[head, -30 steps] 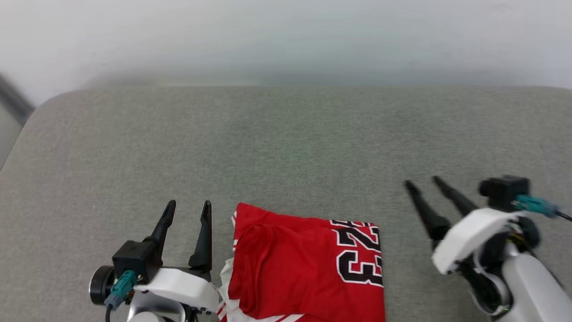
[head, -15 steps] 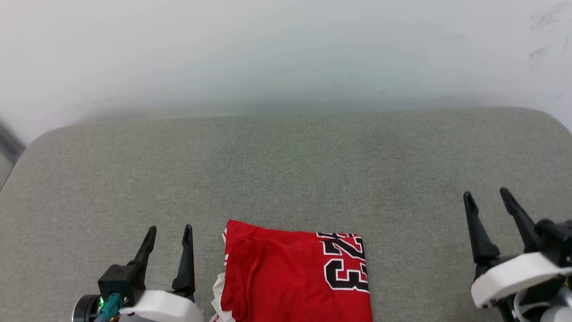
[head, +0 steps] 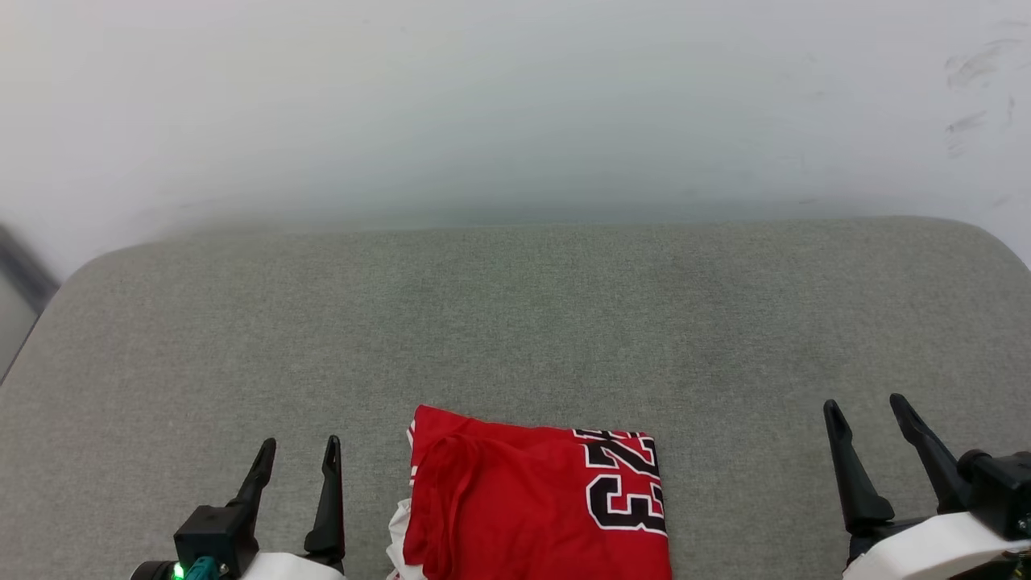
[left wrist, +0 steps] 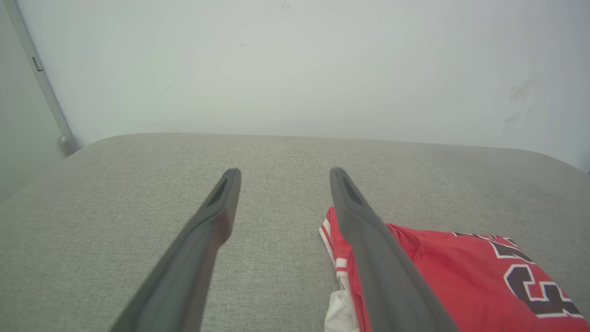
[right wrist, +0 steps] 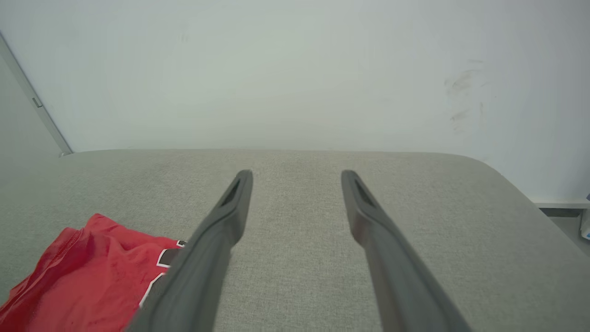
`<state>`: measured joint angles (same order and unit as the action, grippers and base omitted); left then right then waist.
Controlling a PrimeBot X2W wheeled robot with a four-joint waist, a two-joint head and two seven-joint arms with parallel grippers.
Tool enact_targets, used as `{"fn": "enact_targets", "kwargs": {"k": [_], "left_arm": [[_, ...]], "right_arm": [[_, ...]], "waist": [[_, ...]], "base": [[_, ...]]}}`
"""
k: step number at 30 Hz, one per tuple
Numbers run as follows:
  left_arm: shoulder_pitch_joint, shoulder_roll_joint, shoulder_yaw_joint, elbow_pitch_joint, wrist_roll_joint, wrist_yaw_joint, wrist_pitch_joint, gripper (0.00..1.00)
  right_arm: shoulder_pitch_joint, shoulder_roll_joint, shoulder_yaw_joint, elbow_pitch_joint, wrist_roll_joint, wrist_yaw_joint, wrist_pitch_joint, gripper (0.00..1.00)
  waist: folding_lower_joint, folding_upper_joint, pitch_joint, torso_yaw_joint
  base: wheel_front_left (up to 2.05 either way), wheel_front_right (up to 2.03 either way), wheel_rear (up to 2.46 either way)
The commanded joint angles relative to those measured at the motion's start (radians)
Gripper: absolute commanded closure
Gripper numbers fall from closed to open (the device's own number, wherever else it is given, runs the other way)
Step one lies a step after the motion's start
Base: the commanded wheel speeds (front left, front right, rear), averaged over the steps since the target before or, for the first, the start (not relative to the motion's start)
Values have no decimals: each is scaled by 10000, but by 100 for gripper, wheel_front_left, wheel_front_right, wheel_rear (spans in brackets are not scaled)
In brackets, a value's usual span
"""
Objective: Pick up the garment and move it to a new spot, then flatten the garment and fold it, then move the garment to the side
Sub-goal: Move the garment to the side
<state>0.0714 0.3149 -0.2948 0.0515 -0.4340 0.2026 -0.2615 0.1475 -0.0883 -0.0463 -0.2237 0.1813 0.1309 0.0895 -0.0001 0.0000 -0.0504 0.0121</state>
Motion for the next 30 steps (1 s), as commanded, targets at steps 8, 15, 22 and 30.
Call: {"fn": "enact_targets", "kwargs": {"k": [8, 15, 22, 30], "left_arm": [[-128, -55, 73, -131, 93, 76, -48, 0], [-467, -324, 217, -410, 307, -44, -47, 0], [-845, -879, 400, -789, 676, -252, -38, 0], [-1430, -1434, 654, -824, 1076, -711, -38, 0]], "right_arm": [[142, 79, -309, -34, -26, -4, 247, 0], [-55, -723, -424, 971, 2215, -4, 1126, 0], [-346, -2147, 175, 1944, 4827, -2, 2891, 0], [-1202, -2430, 1310, 3078, 6899, -2, 3967, 0]], "waist": [[1, 0, 39, -33], [1, 0, 383, 454], [1, 0, 1202, 1255], [1, 0, 2127, 1935]], "base": [[0, 0, 0], [0, 0, 0], [0, 0, 0], [0, 0, 0]]}}
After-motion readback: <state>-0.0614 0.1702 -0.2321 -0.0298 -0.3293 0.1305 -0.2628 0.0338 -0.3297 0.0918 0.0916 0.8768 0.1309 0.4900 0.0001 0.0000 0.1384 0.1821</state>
